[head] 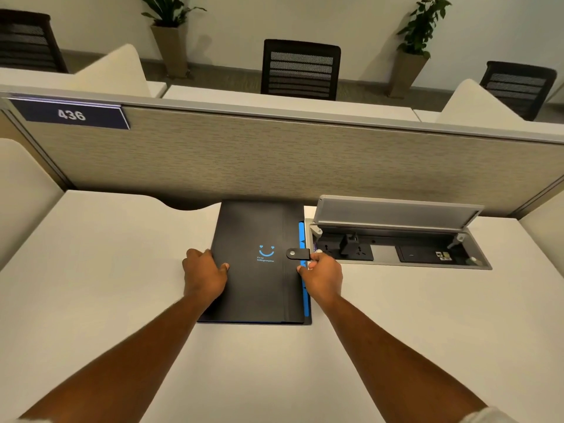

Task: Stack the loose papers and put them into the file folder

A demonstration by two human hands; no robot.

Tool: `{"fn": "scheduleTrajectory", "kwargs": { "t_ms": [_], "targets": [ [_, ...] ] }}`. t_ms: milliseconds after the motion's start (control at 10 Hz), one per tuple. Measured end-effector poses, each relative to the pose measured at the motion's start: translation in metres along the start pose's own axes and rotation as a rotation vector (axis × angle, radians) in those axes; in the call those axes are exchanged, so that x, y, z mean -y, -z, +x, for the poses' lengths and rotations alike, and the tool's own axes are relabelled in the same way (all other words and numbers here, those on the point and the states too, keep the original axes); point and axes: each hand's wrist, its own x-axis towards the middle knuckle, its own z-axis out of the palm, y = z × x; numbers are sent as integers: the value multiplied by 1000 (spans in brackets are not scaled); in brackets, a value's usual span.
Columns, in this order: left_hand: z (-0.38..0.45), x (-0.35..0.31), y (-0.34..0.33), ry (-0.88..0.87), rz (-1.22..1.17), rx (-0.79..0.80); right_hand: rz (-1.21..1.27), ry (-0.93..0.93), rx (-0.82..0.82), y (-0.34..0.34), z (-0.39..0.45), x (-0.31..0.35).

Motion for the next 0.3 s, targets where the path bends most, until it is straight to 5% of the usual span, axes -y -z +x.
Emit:
{"fn": "scheduleTrajectory", "kwargs": {
  "t_ms": [300],
  "targets": [
    [-19, -2, 0, -4, -22, 69, 3, -44, 95, 12, -13, 0]
  ]
}}
